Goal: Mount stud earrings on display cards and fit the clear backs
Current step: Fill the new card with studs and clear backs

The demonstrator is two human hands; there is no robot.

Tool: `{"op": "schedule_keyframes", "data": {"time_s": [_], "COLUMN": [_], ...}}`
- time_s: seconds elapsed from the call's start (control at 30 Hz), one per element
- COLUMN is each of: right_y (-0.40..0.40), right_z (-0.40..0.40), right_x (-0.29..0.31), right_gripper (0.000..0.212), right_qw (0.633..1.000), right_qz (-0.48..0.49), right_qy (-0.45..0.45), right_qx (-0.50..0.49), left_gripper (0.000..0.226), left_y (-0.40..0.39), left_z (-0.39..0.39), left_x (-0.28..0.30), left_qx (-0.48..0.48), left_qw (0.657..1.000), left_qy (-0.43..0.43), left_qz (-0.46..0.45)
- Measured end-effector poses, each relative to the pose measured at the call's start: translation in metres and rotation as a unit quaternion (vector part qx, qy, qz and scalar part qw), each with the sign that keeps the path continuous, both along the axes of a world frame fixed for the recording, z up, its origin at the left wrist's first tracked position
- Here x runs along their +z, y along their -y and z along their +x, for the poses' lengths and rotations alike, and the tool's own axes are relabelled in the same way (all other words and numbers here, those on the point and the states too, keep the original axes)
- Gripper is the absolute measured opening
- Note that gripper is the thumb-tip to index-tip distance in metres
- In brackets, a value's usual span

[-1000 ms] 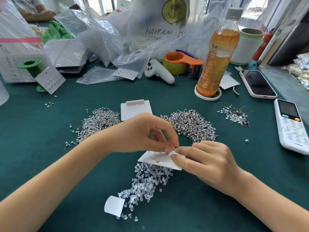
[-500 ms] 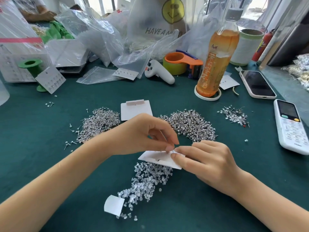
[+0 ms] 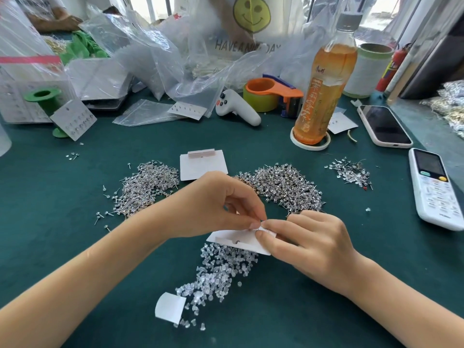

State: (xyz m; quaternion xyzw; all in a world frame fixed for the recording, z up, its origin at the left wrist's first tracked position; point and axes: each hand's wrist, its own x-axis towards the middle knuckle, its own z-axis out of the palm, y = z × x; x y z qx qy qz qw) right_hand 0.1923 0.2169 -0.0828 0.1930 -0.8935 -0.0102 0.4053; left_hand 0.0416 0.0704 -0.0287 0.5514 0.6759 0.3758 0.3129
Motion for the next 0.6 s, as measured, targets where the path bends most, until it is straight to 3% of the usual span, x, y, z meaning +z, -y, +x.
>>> {"op": "schedule_keyframes", "data": {"time_s": [0.6], "right_y": [0.0027], "right_z": [0.0008], "right_x": [0.0019], "right_gripper": [0.022], "right_qw": [0.998], "right_qz": [0.042], "right_qy": [-0.039], "right_qx": [-0.011], "left_gripper": [0.014], "left_y": [-0.0032], "left_z": [0.0021], "left_x": [0.002], "left_qx": [-0.052], "left_qw": [0.998], "left_qy": [-0.04], "left_qz": [-0.008]}}
